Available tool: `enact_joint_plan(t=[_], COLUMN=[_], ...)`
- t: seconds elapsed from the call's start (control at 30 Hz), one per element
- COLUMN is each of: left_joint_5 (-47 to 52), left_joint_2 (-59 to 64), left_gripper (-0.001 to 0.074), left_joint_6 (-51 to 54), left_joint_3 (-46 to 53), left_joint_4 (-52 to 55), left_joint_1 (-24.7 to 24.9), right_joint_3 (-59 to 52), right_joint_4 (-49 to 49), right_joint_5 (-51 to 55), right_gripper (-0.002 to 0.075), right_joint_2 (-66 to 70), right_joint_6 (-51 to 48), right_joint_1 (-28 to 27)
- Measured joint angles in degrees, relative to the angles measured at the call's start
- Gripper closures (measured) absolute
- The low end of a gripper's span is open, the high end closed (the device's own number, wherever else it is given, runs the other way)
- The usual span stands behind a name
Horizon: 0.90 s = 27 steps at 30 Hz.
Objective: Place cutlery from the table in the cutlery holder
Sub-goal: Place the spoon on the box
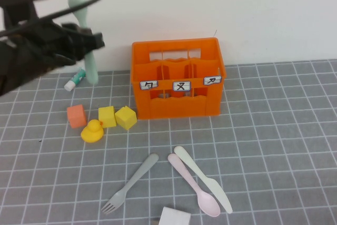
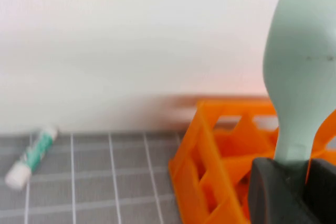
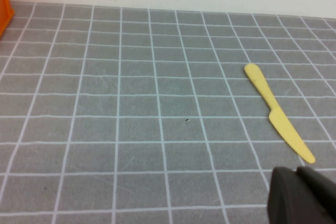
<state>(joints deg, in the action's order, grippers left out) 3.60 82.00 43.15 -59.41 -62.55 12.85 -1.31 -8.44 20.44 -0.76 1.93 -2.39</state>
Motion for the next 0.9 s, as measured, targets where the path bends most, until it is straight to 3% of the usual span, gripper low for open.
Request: enact_joint_plan(t=[0.23,0.57,0.9], left_joint_5=[-2.0,-10.1,-10.1], left_joint_2=[5.6,8.6,11.3], left_gripper=[0.0638,0.0638,0.0638], left_joint_6=[3.6,13.2,13.4], left_joint_3=[0.0,-3.9,-7.4], left_joint_4=[-1.2,2.5,4.5], left_joint_1=[1.9,12.1,12.8], right_joint_3=[0.0,0.0,0.0], right_joint_4=[0.0,0.0,0.0], right_joint_5=[0.0,0.0,0.0], right_gripper=[0.0729,0.0729,0.0729], right_joint_2=[0.0,0.0,0.0], right_joint_6=[0.0,0.0,0.0], right_joint_1=[0.0,0.0,0.0])
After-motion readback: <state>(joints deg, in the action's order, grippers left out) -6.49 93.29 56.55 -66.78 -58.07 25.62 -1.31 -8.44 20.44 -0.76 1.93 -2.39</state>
